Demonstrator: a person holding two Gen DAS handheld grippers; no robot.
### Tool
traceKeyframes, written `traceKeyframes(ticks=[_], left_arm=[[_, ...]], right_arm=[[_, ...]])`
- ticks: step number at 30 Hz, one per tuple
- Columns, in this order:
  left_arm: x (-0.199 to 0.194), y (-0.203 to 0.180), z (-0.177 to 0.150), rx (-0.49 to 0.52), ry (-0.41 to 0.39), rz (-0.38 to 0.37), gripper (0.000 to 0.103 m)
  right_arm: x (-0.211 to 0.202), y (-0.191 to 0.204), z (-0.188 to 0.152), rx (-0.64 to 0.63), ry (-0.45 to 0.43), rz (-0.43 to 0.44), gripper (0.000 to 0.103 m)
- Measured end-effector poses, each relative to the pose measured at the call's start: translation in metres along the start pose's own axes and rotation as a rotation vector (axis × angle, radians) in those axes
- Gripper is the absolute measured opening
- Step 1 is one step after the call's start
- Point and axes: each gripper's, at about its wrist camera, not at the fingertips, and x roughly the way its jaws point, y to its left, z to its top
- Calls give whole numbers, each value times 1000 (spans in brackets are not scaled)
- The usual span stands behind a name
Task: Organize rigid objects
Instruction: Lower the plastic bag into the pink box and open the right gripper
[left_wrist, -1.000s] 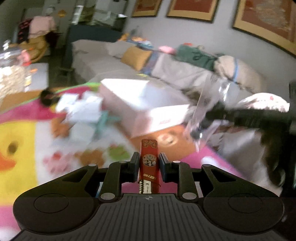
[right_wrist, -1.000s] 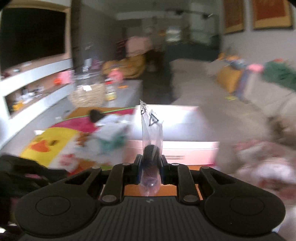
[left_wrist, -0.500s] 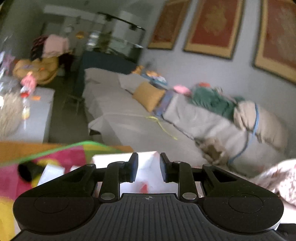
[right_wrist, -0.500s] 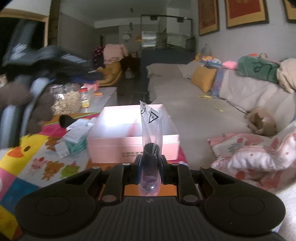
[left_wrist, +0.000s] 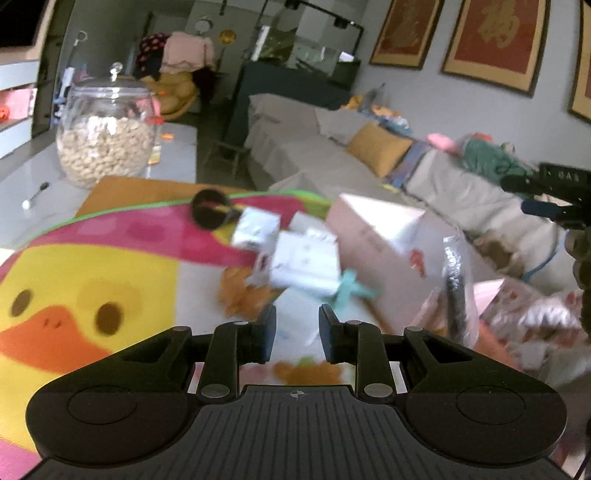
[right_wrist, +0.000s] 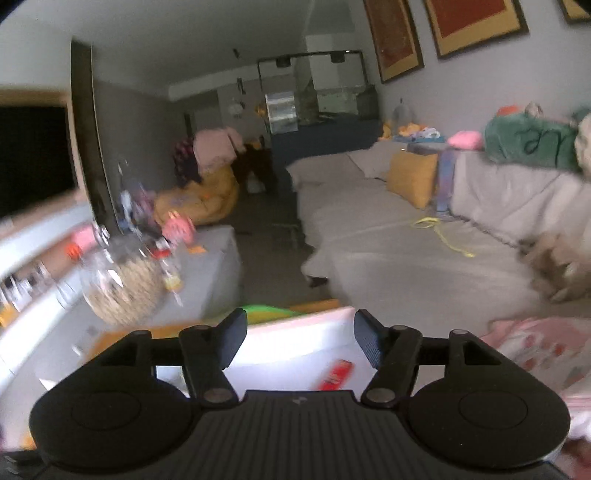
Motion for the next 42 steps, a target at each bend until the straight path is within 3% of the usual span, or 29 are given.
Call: traceKeyframes(ticks=[2, 5, 11, 14, 18, 23, 31, 33, 36, 42], left_arm=[[0, 4, -5, -15, 13, -7, 28], [-1, 6, -8, -44, 15, -29, 28], [-5, -6, -9, -56, 2, -47, 28], [-7, -9, -10, -42, -2, -47, 28], [-3, -9, -13, -27, 32, -86, 28], [20, -18, -12, -38, 104, -176, 28], [52, -20, -7, -125, 144, -129, 28], [55, -18, -10, -133, 163, -124, 28], [53, -15, -17, -149, 170, -155, 25], [49, -17, -24, -193, 212, -292, 19]], right_arm=[[-1, -1, -16, -16, 22, -11, 65], [-11, -2, -45, -63, 69, 88, 65], [-31, 39, -104, -329, 177, 241, 64], [-25, 66, -123, -432, 213, 249, 65], [-4, 82, -134, -534, 194, 197, 66], [20, 64, -122, -378, 259, 227, 66], [41, 49, -134, -227, 331, 251, 64], [48, 46, -134, -166, 357, 278, 48], [47, 48, -135, -142, 366, 298, 35], [21, 46, -133, -150, 335, 311, 21]])
